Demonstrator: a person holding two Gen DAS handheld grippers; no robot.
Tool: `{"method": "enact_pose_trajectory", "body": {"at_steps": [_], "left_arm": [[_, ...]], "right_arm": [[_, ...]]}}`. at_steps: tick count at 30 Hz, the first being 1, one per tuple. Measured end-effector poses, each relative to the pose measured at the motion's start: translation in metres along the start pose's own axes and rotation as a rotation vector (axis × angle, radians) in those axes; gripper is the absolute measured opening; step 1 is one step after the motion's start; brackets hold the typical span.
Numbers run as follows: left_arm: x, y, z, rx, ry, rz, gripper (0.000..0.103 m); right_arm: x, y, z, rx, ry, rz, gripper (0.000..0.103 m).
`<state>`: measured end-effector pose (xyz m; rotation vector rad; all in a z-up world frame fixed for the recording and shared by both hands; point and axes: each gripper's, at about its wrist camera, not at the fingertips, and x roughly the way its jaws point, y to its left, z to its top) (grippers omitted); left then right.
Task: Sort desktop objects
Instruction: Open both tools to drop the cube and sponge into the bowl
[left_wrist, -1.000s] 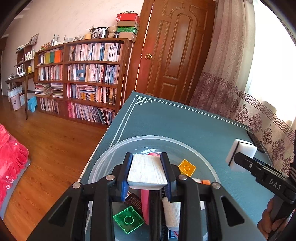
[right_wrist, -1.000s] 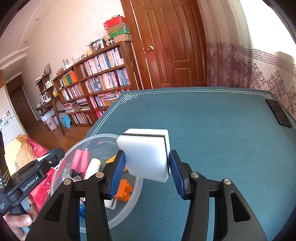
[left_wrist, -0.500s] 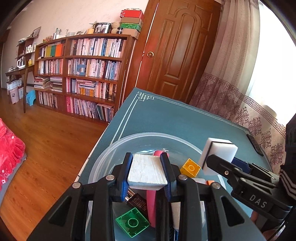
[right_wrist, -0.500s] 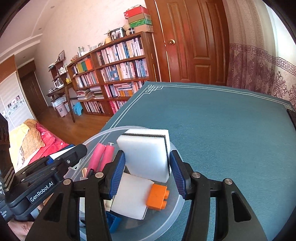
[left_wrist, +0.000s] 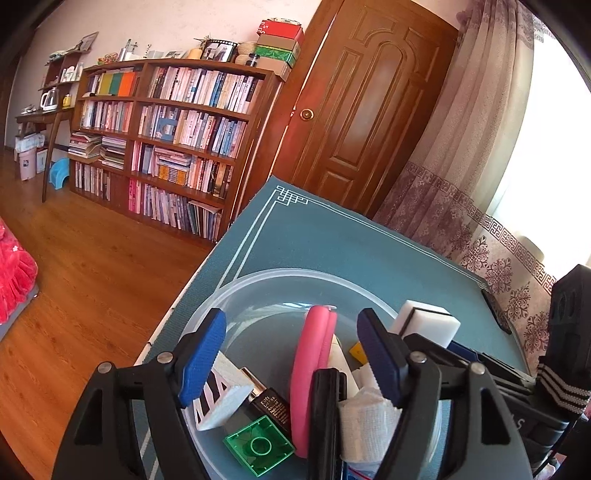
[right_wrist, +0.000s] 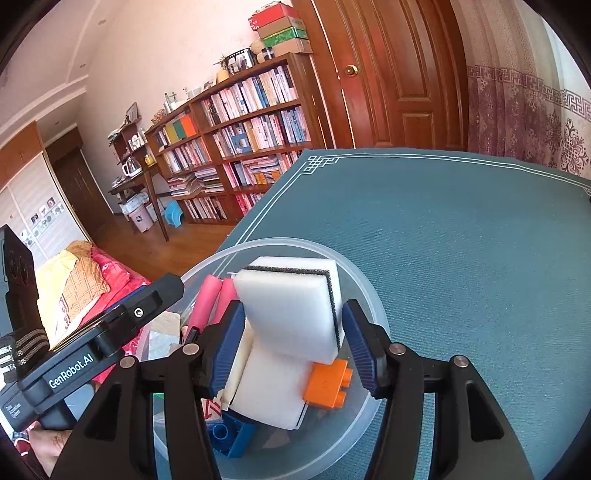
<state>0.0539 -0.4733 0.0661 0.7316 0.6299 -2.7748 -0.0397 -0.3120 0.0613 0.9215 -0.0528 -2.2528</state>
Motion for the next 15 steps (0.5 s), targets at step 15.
{"method": "enact_pose_trajectory", "body": {"at_steps": [15], "left_arm": [[-0.03, 0.008, 0.005, 0.008, -0.071, 0.088, 0.084]], "right_arm": [[-0.02, 0.017, -0.003, -0.054, -0.015, 0.082, 0.071]]}}
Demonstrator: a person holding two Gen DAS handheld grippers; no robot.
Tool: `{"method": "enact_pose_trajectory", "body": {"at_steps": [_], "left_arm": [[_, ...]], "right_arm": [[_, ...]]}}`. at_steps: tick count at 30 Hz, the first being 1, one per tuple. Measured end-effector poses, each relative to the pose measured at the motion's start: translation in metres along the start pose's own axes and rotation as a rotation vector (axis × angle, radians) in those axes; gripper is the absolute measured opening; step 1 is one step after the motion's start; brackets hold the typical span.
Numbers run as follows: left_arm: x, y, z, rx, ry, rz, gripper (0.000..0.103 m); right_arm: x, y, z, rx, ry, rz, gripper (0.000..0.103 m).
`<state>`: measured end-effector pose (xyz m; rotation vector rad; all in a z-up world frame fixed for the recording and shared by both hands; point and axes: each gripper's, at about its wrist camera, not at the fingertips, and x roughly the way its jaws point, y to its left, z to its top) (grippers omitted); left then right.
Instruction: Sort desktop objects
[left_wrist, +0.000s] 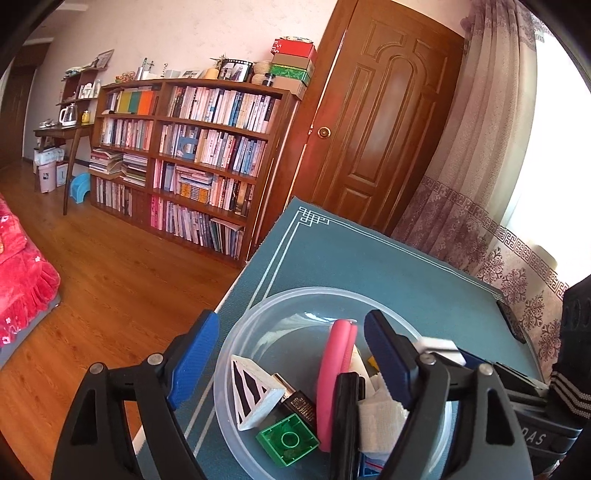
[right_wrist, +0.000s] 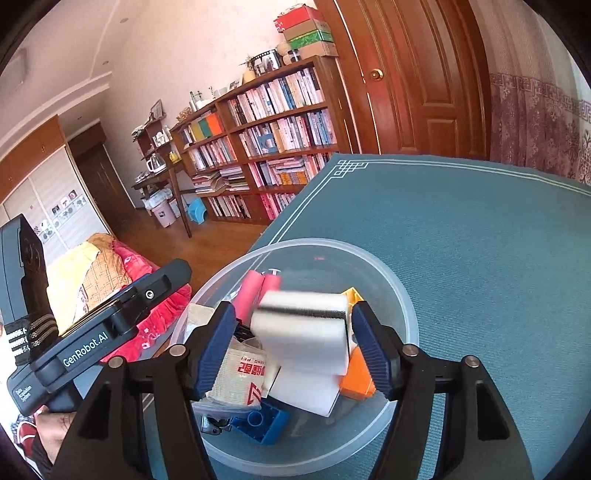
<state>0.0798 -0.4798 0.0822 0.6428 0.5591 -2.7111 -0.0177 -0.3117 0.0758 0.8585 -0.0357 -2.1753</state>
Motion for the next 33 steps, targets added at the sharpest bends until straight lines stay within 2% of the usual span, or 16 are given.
{"method": "enact_pose_trajectory", "body": {"at_steps": [7, 13, 20, 29, 33], "left_arm": [[-0.017, 0.006, 0.003, 0.01, -0.021, 0.036, 0.088], [-0.032, 0.003, -0.001, 0.034, -0.046, 0.079, 0.102], [-0.047, -0.011, -0.006, 0.087, -0.049, 0.094, 0.102], [-0.065, -0.036, -0.026, 0.177, -0.066, 0.231, 0.102], [-0.074, -0.042, -0.038, 0.224, -0.064, 0.254, 0.102]], "right_arm": [[-0.018, 0.001, -0.004, 0.014, -0.023, -0.004, 0.073], [-0.034, -0.013, -0.023, 0.069, -0.014, -0.029, 0.073], [-0.057, -0.017, -0.043, 0.073, -0.025, -0.082, 0.073], [-0.085, -0.008, -0.068, 0.012, -0.072, -0.139, 0.073], [-0.093, -0.008, -0.077, 0.015, -0.074, -0.133, 0.073]]}}
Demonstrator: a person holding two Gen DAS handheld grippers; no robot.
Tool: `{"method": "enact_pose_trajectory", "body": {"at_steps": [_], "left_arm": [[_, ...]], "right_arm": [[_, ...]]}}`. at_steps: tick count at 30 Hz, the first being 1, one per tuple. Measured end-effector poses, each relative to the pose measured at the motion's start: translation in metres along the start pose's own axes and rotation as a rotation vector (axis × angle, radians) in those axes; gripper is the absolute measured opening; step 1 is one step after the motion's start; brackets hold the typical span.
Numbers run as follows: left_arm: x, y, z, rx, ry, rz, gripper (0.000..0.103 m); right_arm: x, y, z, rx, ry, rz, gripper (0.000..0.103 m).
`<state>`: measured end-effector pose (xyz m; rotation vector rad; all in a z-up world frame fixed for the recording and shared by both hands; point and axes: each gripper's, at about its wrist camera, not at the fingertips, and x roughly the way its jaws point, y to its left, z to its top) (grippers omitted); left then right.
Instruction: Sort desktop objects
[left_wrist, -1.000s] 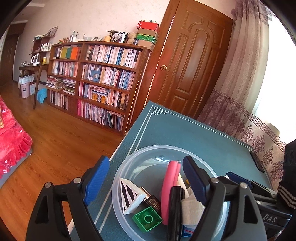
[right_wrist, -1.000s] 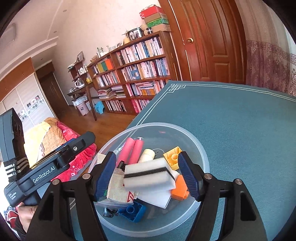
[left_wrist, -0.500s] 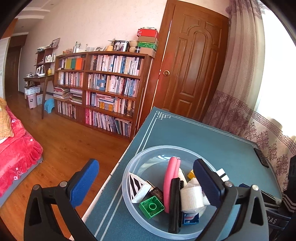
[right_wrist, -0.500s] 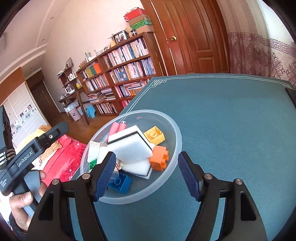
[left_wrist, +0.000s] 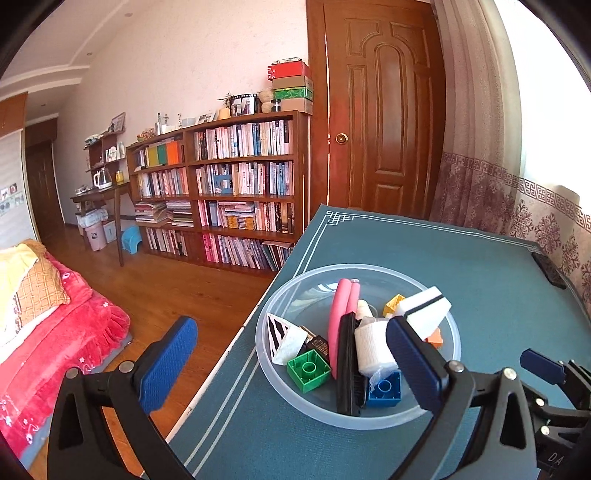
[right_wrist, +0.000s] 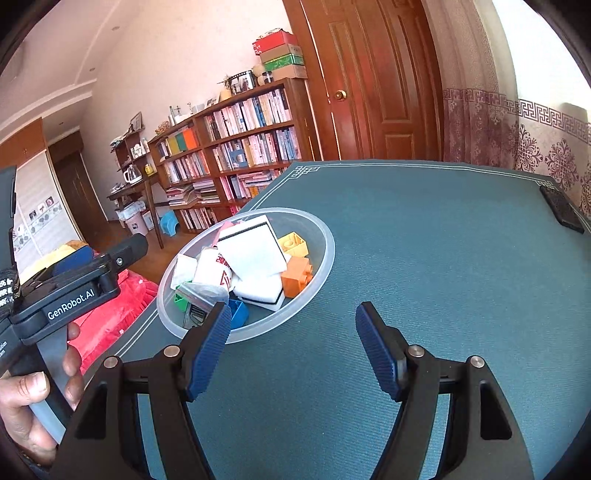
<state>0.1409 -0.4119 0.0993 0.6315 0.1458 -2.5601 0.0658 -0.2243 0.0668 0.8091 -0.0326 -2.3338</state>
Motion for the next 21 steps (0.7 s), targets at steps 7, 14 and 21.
{"method": "enact_pose_trajectory", "body": {"at_steps": [7, 14, 21], "left_arm": [[-0.016, 0.006, -0.006, -0.011, -0.002, 0.003, 0.102], [-0.028, 0.022, -0.007, -0.032, -0.021, 0.032, 0.102], [-0.035, 0.036, -0.011, -0.026, -0.03, 0.066, 0.102]], "right_arm": [[-0.013, 0.012, -0.004, -0.023, -0.021, -0.007, 0.074], [-0.055, 0.044, 0.002, -0.134, -0.217, -0.106, 0.089], [-0.082, 0.07, 0.008, -0.192, -0.351, -0.196, 0.103]]}}
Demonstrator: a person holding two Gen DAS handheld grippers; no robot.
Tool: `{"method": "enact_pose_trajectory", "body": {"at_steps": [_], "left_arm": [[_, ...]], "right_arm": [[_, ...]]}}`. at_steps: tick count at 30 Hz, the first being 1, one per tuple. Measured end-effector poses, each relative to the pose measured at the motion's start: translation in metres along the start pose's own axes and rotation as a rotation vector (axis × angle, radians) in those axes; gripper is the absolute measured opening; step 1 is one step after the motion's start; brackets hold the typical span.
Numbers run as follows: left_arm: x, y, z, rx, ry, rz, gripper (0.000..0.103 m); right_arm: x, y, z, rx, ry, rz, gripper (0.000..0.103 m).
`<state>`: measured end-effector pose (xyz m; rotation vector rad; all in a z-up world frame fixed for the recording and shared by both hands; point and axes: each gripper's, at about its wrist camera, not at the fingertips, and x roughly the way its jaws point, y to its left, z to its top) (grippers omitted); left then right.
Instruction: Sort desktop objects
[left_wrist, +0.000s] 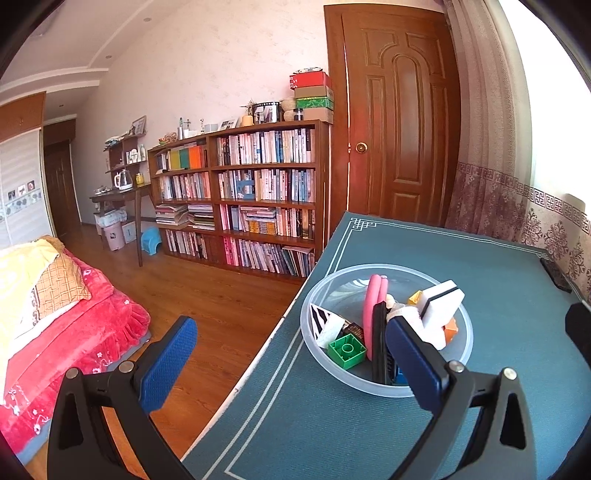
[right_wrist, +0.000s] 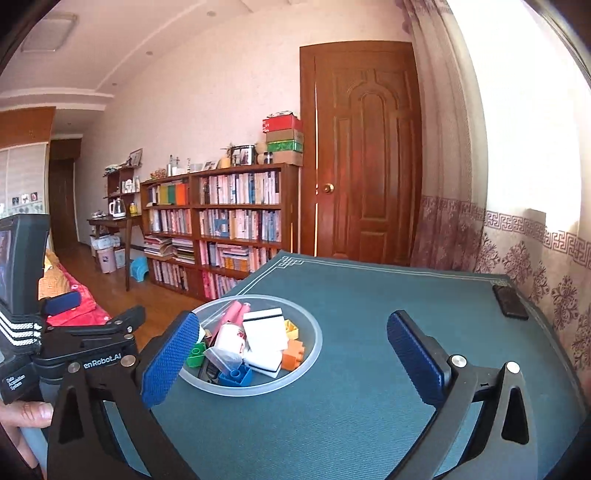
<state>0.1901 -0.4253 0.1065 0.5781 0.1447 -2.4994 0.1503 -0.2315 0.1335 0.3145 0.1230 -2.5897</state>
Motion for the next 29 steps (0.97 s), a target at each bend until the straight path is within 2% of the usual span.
{"method": "enact_pose_trajectory", "body": {"at_steps": [4, 5, 7, 11, 13, 25, 29], "left_arm": [[0.0, 0.011, -0.004, 0.006, 0.01, 0.022, 0.102], [0.001, 0.013, -0.005, 0.005, 0.013, 0.026, 0.102], [0.001, 0.017, -0.006, 0.005, 0.016, 0.033, 0.102], [0.0, 0.024, -0.008, 0.008, 0.018, 0.046, 0.102], [0.001, 0.026, -0.009, 0.008, 0.023, 0.05, 0.102], [0.016, 0.029, -0.017, 0.014, 0.073, 0.052, 0.102], [0.02, 0.027, -0.02, 0.016, 0.088, 0.05, 0.102]], "right_arm": [[0.003, 0.01, -0.003, -0.057, 0.017, -0.078, 0.103], [0.005, 0.011, -0.005, -0.058, 0.026, -0.073, 0.103], [0.01, 0.01, -0.01, -0.038, 0.061, 0.008, 0.103], [0.029, 0.008, -0.019, 0.043, 0.198, 0.237, 0.103], [0.038, 0.009, -0.025, 0.06, 0.258, 0.294, 0.103], [0.071, 0.027, -0.056, -0.025, 0.414, 0.254, 0.103], [0.08, 0.026, -0.063, -0.008, 0.461, 0.263, 0.103]]}}
